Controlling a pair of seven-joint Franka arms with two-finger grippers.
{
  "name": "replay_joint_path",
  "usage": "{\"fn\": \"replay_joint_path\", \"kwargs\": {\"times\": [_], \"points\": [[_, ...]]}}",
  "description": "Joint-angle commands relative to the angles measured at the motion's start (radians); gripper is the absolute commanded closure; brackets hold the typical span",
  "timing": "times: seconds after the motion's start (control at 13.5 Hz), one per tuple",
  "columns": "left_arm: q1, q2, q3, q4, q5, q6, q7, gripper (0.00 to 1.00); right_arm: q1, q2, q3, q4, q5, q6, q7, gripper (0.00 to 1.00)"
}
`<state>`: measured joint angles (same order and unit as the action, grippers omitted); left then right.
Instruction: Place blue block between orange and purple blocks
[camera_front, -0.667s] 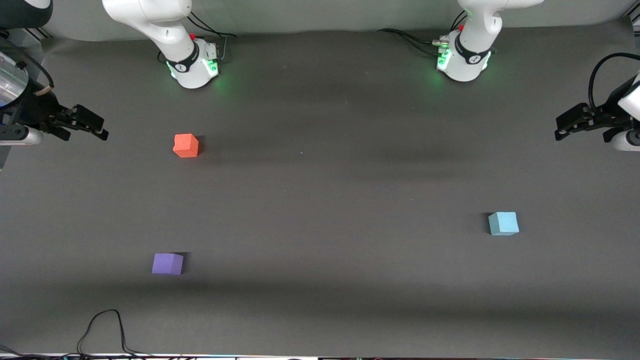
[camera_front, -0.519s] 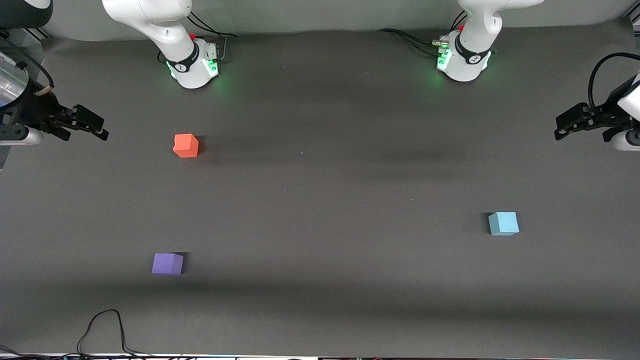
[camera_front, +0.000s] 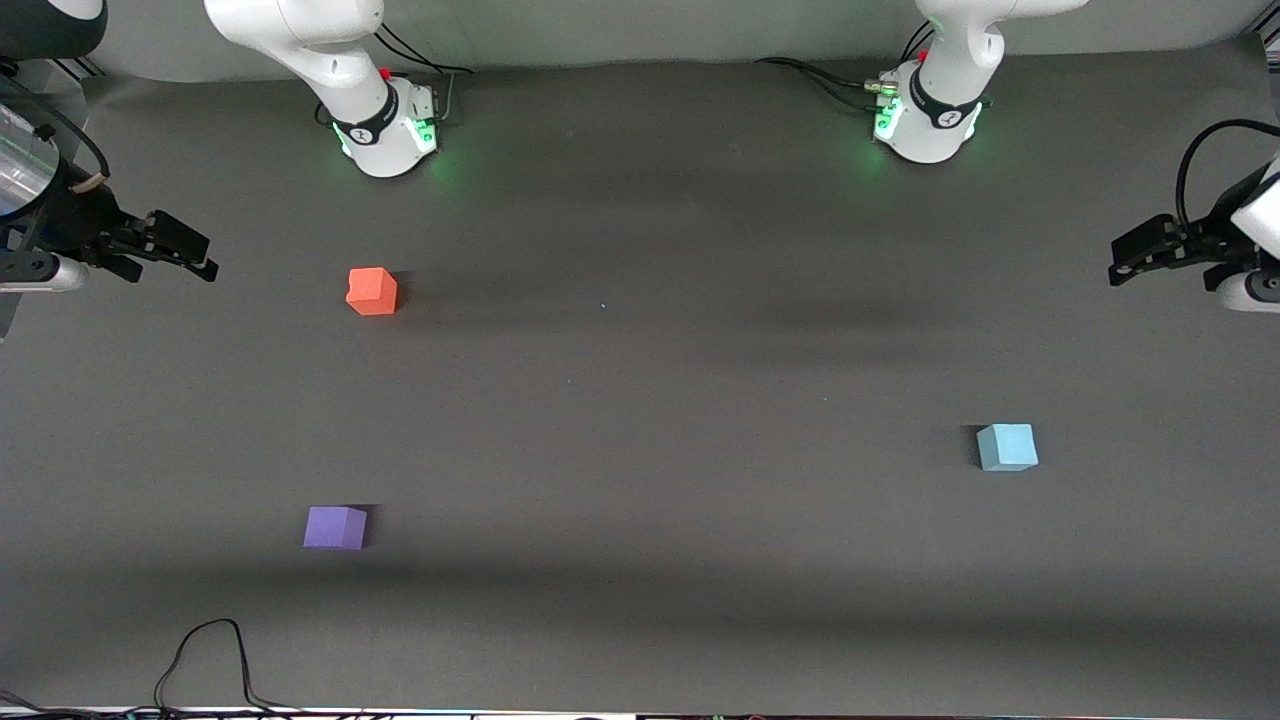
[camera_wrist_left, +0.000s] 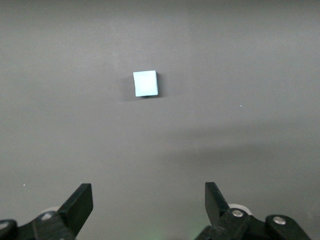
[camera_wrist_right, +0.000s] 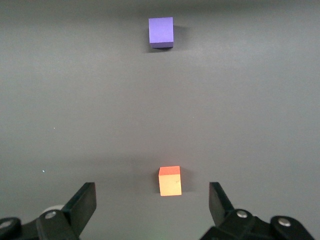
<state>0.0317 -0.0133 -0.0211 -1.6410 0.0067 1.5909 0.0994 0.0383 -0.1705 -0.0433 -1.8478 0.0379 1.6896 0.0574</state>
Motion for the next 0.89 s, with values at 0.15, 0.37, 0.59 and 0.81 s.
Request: {"fn": "replay_joint_path", "kwargs": {"times": [0.15, 0.37, 0.59, 0.81], "points": [[0.013, 0.055, 0.007, -0.02, 0.004, 0.101, 0.045, 0.0, -0.001, -0.001, 0.002, -0.022, -0.009, 0.024, -0.019, 0.0], [0.028, 0.085, 0.007, -0.178, 0.004, 0.297, 0.046, 0.0, 0.0, -0.001, 0.002, -0.025, -0.01, 0.028, -0.021, 0.0], [0.031, 0.16, 0.007, -0.296, 0.004, 0.502, 0.046, 0.0, 0.002, 0.0, 0.002, -0.031, -0.01, 0.036, -0.021, 0.0], [0.03, 0.287, 0.007, -0.319, 0.004, 0.676, 0.046, 0.0, 0.002, -0.001, 0.002, -0.036, -0.012, 0.036, -0.019, 0.0]]}}
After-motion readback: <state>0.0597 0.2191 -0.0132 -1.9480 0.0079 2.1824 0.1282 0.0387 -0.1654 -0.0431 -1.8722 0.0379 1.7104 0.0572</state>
